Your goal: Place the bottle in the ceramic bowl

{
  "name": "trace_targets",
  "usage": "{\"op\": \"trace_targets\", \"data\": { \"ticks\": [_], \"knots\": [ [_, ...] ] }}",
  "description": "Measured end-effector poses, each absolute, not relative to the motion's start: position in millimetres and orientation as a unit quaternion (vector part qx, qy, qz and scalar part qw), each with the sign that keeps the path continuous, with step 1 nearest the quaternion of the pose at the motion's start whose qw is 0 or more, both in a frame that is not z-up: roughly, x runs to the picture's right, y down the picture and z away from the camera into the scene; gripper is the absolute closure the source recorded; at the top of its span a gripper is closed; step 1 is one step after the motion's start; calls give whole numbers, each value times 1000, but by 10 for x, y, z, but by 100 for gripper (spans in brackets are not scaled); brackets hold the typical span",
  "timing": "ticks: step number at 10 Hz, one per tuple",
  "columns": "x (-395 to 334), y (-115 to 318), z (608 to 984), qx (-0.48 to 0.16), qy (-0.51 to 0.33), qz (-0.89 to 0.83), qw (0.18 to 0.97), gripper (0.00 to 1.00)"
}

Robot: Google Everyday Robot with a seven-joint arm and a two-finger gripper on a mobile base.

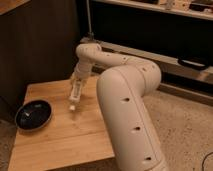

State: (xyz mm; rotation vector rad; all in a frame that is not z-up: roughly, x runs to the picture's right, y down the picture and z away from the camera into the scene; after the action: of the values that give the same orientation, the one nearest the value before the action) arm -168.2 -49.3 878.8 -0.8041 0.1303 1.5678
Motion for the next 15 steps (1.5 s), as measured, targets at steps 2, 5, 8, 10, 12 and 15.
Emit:
{"op": "trace_targets", "data": {
  "ticks": [2,5,8,10,12,15],
  "knots": [
    [-1635,-602,8566,-366,16,686,629,100],
    [-1854,-541,8400,-382,-27,671,635,100],
    [-2116,-476,8294,-395,-77,659,635,100],
    [-2277,-480,8209,-398,-100,655,635,100],
    [-2391,-501,8179,-391,-112,665,627,100],
    [-2595,-482,8152,-388,-121,671,621,100]
  ]
}}
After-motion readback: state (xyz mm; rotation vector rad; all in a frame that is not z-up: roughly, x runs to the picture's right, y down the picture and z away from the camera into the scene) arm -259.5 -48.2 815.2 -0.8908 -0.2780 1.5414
